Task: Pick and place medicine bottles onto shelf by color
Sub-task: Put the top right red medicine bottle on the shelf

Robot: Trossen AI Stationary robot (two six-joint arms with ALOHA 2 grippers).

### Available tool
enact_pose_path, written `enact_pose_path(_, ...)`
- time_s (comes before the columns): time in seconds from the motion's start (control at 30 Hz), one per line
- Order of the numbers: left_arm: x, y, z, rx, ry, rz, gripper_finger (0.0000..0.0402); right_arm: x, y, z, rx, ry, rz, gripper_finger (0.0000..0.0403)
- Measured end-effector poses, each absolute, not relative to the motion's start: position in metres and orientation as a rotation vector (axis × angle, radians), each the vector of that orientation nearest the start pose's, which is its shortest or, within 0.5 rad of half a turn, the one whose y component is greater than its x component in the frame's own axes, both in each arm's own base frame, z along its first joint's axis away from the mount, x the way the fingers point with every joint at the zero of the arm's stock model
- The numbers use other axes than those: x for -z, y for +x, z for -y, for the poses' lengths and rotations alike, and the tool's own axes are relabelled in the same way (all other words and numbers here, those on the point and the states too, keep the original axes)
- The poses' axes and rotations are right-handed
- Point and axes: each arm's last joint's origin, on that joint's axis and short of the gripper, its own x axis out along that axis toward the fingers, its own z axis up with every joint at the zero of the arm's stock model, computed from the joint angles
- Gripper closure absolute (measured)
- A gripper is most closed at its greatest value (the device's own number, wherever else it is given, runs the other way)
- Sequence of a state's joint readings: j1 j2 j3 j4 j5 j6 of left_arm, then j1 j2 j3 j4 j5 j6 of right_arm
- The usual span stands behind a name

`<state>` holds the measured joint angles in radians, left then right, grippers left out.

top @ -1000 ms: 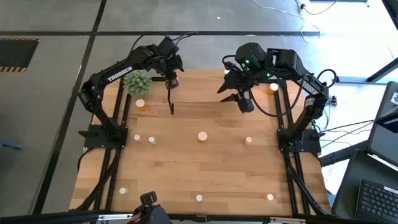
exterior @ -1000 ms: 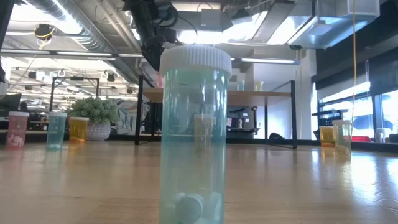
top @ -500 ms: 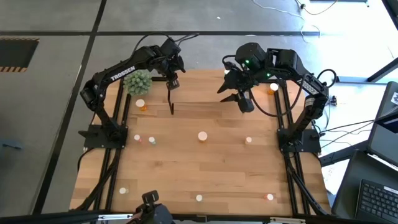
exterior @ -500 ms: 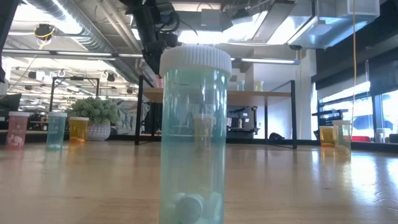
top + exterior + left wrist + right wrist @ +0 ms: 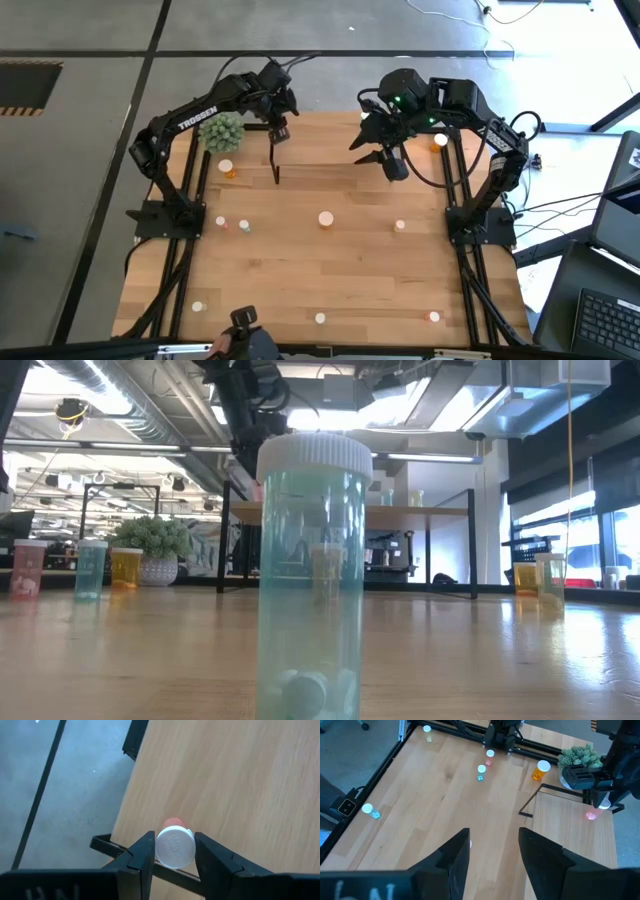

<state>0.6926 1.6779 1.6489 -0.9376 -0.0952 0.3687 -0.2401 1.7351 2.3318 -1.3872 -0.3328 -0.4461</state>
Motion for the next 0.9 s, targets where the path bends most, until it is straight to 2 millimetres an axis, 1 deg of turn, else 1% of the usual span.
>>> enact_pose_path(0.5,-0.3399,0.2685,-0.2256,-0.552,0.015,-1.042,0.0283,-0.4836,0.2927,0.0619,-0.254,-0.201,-0.720,0.0231)
enact_pose_path(0.9,-0.3391,0.2669,-0.2255,-0.577,0.023,-1.069,0.0283,-0.4836,0.2927,0.0618,-0.254,-0.201,-0.720,0.0231)
